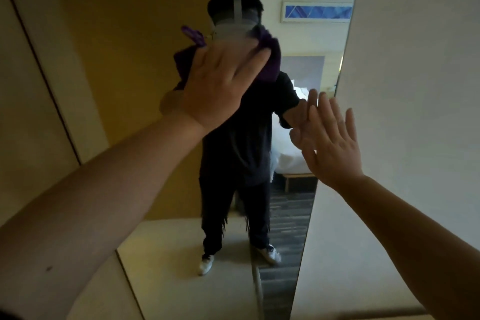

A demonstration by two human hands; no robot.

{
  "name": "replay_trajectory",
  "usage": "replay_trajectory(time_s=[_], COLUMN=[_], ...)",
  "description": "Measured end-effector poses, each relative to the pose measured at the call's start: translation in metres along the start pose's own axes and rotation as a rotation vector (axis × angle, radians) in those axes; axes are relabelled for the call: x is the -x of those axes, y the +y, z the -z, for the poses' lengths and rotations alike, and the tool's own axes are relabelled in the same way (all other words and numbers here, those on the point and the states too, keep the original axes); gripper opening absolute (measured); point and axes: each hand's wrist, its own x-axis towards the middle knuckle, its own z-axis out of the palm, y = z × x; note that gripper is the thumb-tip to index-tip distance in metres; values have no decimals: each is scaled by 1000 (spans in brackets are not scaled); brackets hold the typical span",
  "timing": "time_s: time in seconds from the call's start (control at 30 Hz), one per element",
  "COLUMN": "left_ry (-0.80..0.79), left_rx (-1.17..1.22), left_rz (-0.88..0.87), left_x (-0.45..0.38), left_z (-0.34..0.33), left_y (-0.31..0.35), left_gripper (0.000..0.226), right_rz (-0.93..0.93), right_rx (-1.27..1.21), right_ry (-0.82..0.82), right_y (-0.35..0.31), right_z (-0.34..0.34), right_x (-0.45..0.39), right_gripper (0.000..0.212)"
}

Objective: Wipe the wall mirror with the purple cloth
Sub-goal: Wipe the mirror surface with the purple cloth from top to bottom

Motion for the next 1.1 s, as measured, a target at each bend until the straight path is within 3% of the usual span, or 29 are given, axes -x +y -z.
replay_trajectory(time_s=[0.1, 0.23, 0.67, 0.83, 0.97, 1.1], left_ry=[-18, -114, -290, -387, -457, -278], left_rx=[-17, -29, 121, 167, 225, 219], left_rz=[-37, -101, -283, -296, -239, -50], left_x=[-44, -27, 194, 231, 210, 123], left_z=[-21, -32, -20, -10, -1, -9], left_y=[4, 35, 158, 174, 170, 138], left_gripper=[40, 36, 42, 43, 34, 32], right_rz=[-2, 32, 76, -64, -198, -214], right_rx=[57, 33, -98, -67, 29, 82], right_ry=[-34, -4, 77, -30, -191, -353], right_y=[20, 34, 48, 70, 95, 107], right_z=[-5, -16, -24, -20, -19, -22], right_x=[-7, -4, 12, 48, 68, 72], right_gripper=[64, 62, 50, 53, 65, 76])
